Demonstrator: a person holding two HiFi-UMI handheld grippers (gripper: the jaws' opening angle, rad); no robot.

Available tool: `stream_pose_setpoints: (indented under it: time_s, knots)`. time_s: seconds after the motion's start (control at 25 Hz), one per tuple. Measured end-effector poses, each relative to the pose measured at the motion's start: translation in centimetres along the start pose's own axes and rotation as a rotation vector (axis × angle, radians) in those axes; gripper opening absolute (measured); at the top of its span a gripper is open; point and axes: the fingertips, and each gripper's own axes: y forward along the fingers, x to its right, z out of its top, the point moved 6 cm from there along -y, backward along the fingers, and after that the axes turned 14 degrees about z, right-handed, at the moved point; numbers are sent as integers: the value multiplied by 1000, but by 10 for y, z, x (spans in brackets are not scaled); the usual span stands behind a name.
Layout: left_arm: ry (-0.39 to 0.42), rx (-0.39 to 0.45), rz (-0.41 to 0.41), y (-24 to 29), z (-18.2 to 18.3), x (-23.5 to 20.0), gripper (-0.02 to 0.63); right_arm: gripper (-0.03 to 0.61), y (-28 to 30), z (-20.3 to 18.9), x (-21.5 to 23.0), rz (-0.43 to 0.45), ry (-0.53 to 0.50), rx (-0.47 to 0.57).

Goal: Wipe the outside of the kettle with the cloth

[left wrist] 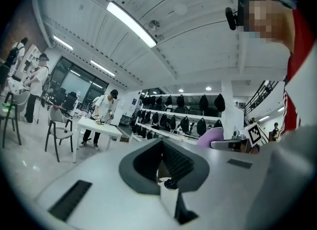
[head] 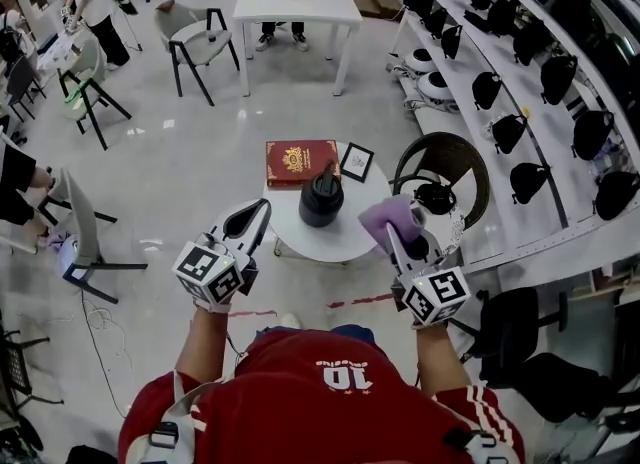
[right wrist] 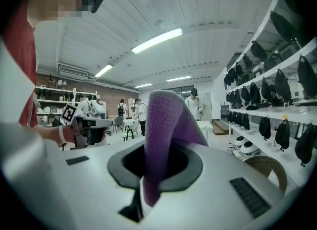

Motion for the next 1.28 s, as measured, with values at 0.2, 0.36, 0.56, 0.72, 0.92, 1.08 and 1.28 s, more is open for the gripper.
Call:
stream_pose_setpoints:
  time_s: [0.2, 0.36, 0.56, 0.72, 0.92, 1.08, 1.28]
  knots:
    - [-3, -21, 2, 10, -4, -3, 6, 44, 7, -4, 12, -15, 12, 2]
    - [7, -33, 10, 18, -9, -3, 6, 44, 16, -7, 29, -9, 25, -1]
    - [24, -28, 41, 26, -8, -4, 6, 44, 33, -10, 51, 22, 18, -7]
    - [37, -24, 74, 39, -10, -7, 6, 44, 48, -16, 69, 50, 7, -26]
    - [46, -11, 92, 60, -10, -5, 6, 46, 63, -27, 86, 78, 16, -35]
    - [57, -14, 94, 76, -14, -2, 6, 45, 72, -34, 106, 75, 24, -33]
    - [66, -7, 110, 91, -16, -3, 6, 46, 83, -39, 134, 54, 24, -30]
